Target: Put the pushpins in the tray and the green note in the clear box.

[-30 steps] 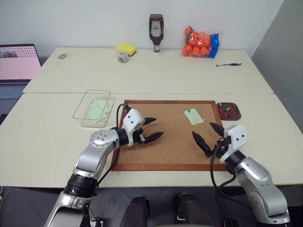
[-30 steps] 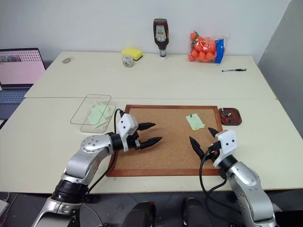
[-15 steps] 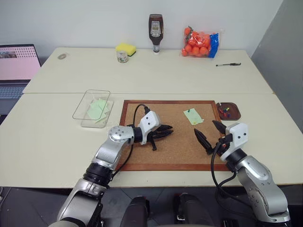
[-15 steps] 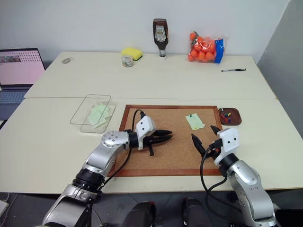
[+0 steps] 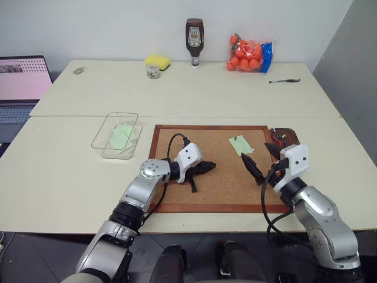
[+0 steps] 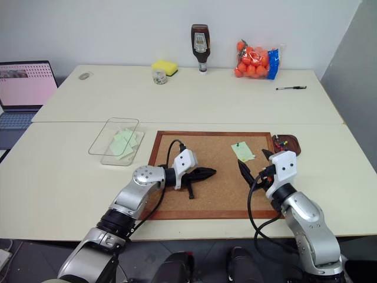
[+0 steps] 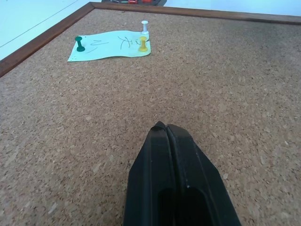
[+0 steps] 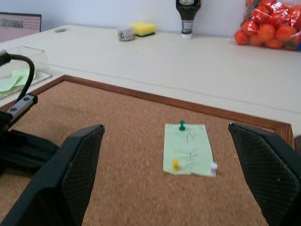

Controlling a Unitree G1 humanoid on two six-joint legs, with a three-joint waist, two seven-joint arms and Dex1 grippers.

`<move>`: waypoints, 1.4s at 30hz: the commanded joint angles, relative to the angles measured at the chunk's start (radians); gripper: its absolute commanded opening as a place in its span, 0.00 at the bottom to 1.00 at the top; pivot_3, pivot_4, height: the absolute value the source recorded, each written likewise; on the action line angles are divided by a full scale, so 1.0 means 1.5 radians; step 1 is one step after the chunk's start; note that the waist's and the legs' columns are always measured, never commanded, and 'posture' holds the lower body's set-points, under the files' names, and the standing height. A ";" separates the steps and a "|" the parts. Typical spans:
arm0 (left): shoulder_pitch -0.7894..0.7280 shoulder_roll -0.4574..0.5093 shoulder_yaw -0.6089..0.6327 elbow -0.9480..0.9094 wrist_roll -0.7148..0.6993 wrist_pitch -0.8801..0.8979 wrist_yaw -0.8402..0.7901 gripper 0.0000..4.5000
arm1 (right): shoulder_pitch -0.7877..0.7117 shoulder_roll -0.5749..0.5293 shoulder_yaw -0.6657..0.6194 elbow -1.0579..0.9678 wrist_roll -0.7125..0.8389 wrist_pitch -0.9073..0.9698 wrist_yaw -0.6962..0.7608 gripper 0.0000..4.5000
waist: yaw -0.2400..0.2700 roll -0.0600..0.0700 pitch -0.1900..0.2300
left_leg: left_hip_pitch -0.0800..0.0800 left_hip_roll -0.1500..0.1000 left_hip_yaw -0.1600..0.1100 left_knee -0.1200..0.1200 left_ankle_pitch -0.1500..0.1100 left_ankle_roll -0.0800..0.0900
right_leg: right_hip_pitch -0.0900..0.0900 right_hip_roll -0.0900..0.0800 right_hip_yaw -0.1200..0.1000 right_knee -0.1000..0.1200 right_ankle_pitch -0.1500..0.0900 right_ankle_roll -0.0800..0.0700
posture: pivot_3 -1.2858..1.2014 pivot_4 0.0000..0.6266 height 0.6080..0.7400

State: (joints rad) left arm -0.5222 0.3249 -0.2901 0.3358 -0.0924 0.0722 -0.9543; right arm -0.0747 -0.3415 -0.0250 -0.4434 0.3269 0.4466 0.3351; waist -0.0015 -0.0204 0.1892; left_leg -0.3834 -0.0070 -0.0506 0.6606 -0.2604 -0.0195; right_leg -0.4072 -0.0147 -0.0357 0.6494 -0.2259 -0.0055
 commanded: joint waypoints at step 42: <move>0.027 -0.002 -0.023 -0.011 0.021 0.005 -0.018 0.00 | -0.366 0.058 0.059 0.549 -0.175 -0.125 0.017 0.25 | -0.002 0.002 -0.002 | 0.001 0.000 0.002 0.000 0.000 0.001 | 0.000 0.000 0.002 0.001 0.001 0.000 | 0.52 0.24 1.00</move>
State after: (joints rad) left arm -0.5043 0.3198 -0.2972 0.3177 -0.0844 0.0729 -0.9704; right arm -0.6038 -0.2566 0.0758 0.4060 0.0685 0.3028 0.3676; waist -0.0046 -0.0171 0.1867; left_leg -0.3819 -0.0072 -0.0483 0.6603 -0.2604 -0.0179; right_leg -0.4066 -0.0148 -0.0334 0.6503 -0.2248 -0.0061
